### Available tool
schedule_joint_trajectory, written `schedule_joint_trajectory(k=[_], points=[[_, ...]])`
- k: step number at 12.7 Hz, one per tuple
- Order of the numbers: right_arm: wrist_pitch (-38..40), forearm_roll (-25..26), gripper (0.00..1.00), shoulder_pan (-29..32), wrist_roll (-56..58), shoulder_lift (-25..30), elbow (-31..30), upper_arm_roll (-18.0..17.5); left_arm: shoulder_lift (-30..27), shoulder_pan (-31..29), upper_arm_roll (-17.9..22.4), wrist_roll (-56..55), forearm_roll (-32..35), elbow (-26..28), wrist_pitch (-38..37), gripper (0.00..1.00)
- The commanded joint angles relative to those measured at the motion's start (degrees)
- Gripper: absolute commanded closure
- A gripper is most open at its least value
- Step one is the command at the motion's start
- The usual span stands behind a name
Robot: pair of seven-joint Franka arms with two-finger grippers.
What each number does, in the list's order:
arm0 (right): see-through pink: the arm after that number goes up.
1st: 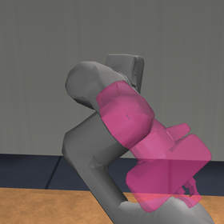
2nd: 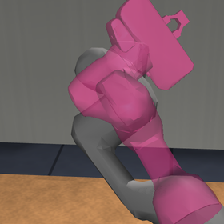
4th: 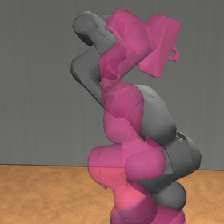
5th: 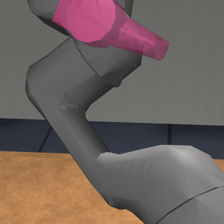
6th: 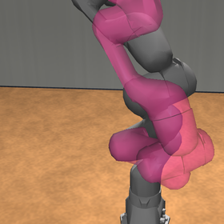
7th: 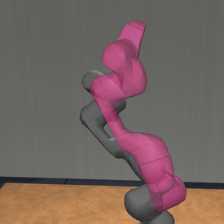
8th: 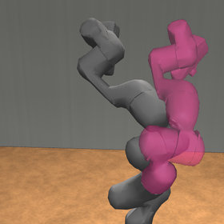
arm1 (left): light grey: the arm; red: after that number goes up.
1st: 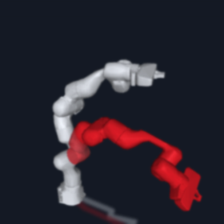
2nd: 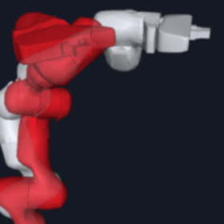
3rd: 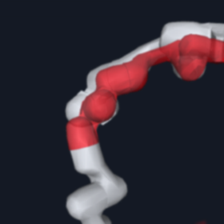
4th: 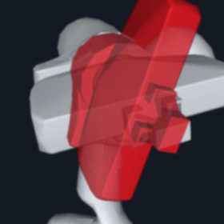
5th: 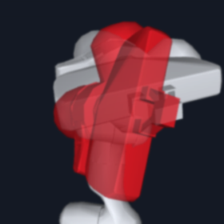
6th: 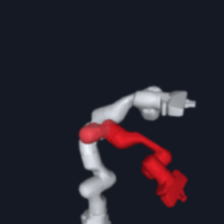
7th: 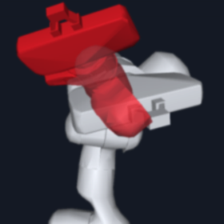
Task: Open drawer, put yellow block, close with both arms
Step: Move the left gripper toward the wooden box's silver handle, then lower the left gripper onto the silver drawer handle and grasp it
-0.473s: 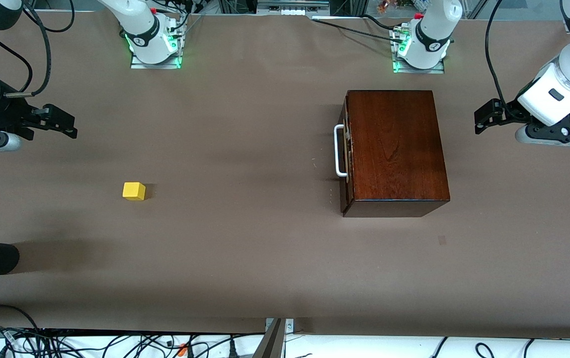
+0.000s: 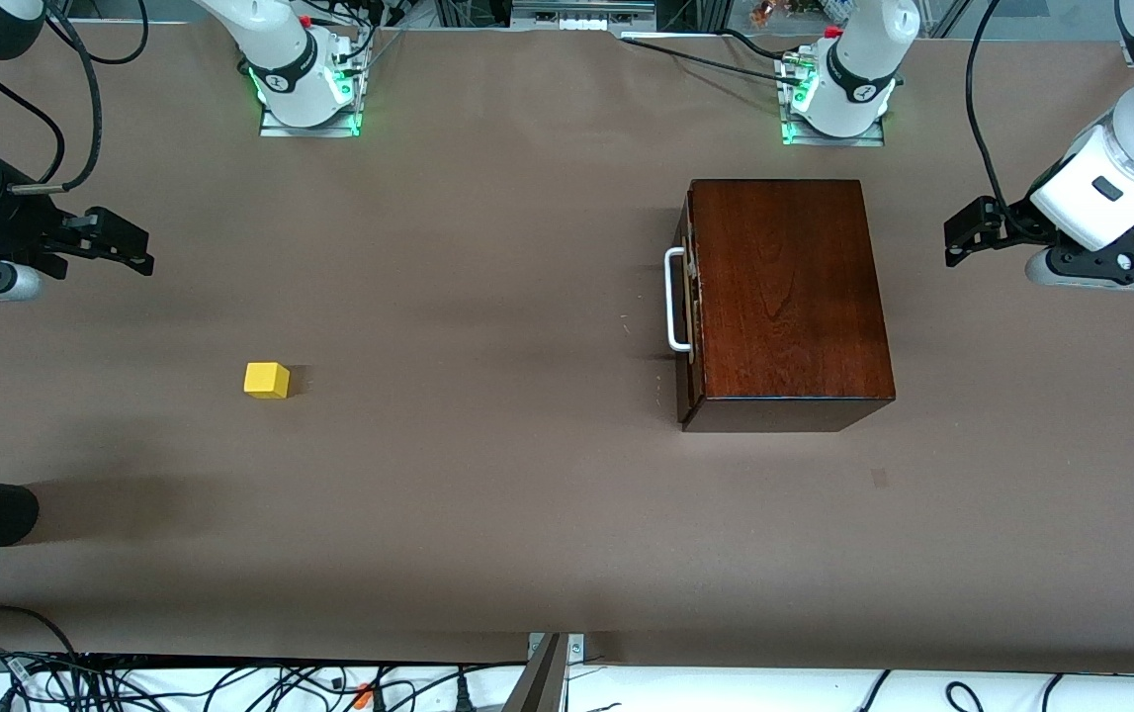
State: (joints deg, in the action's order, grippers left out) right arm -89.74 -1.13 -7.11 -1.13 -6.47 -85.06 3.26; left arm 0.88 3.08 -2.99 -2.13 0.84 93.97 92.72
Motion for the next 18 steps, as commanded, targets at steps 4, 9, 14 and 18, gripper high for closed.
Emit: schedule_joint_trajectory(k=[4,9,14,18], points=[[-0.08,-0.62,0.00,0.17,0.87,-0.03,0.60,-0.10,1.84,0.79,-0.26,-0.07,0.13,-1.77,-2.81,0.00],[-0.08,-0.71,0.00,0.17,0.87,-0.03,0.60,-0.10,8.06,5.60,-1.31,5.47,0.13,-4.83,-2.72,0.00],[-0.08,-0.71,0.00,0.08,0.87,-0.03,0.51,-0.19,22.74,17.82,-1.23,-12.60,0.22,-19.85,-2.46,0.00],[-0.26,-0.71,0.00,-0.01,0.87,-0.03,0.51,-0.27,28.37,26.17,-1.14,-28.06,1.00,-20.41,6.13,0.00]])
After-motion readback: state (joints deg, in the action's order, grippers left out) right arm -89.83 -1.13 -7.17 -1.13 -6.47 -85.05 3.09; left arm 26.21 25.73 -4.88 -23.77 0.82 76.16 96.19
